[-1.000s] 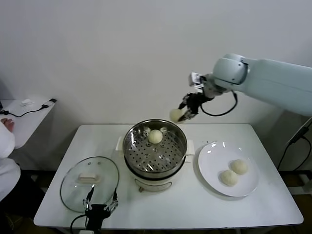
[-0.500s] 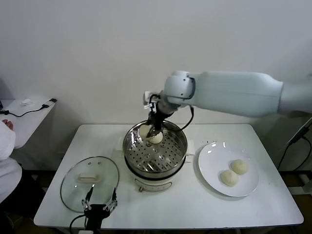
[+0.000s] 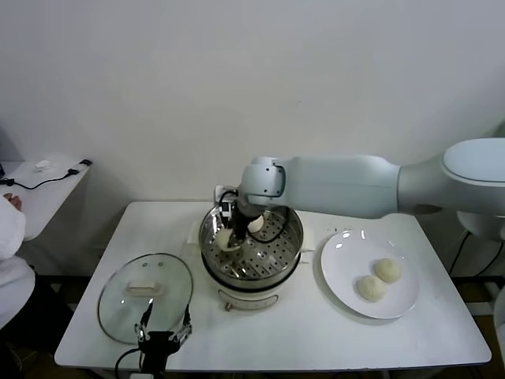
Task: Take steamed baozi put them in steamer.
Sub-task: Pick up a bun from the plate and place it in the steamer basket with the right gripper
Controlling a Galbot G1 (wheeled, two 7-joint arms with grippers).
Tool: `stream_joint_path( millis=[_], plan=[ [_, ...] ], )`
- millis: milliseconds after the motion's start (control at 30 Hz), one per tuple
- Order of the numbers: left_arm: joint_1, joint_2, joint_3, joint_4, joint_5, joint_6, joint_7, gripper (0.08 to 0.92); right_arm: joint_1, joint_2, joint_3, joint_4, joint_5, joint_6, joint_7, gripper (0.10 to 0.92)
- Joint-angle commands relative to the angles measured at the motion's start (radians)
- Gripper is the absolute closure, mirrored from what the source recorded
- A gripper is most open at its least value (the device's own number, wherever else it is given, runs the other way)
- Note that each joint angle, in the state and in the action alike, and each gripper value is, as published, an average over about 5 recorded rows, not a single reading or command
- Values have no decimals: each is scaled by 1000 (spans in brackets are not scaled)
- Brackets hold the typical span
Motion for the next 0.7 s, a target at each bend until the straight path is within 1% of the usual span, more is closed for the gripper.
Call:
stream_joint_path(
  millis=[33, 133, 267, 400, 500, 700],
  plan=[
    [1, -3, 9, 2, 3, -3, -2, 177, -56, 19, 10, -27, -12, -11, 36, 494],
    [2, -4, 13, 3, 6, -5, -5, 177, -48, 10, 20, -18, -9, 2, 19, 450],
    [5, -4, 13, -1, 7, -6, -5, 177, -9, -19, 24, -4, -25, 38, -36, 334],
    [6, -5, 13, -5, 7, -5, -5, 177, 89, -90, 6, 15, -75, 118, -142, 236],
    [7, -6, 14, -7, 8, -5, -5, 177, 179, -177, -11, 24, -109, 226, -247, 207],
    [12, -2, 14, -18, 8, -1, -3, 177, 353, -402, -70, 63, -98, 370, -460, 203]
  ],
)
